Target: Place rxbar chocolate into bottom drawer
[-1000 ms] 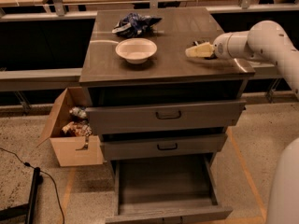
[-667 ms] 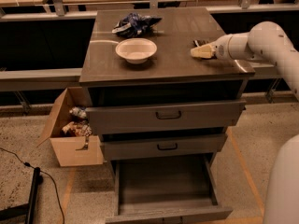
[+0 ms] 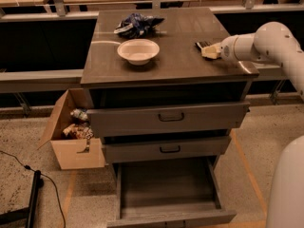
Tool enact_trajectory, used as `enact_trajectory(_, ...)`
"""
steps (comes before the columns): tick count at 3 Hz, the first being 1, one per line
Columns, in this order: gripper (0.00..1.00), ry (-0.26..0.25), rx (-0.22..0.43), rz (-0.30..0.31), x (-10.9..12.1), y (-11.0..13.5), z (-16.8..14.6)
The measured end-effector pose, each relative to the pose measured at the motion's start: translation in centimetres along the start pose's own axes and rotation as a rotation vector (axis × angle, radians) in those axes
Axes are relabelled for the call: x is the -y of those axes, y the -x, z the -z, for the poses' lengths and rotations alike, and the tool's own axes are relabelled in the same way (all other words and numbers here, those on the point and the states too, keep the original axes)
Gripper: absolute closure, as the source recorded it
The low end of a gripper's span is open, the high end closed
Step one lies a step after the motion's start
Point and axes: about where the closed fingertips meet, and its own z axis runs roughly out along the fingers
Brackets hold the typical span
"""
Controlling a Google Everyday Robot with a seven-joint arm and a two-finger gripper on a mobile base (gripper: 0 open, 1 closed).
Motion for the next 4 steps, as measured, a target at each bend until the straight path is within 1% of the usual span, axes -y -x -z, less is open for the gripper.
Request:
enact_trajectory(1,1.0,0.04,0.038,0.034,-0.2,1.1,1.8)
enact_trajectory(2,1.0,0.179,0.137,0.111,-1.7,3.4,8.2)
enact_trajectory(3,1.0,0.305,0.214,0.234,-3.4,4.5,14.1)
enact_trajectory(4,1.0,0.418,0.228,0.381,-5.2,3.2,18.5)
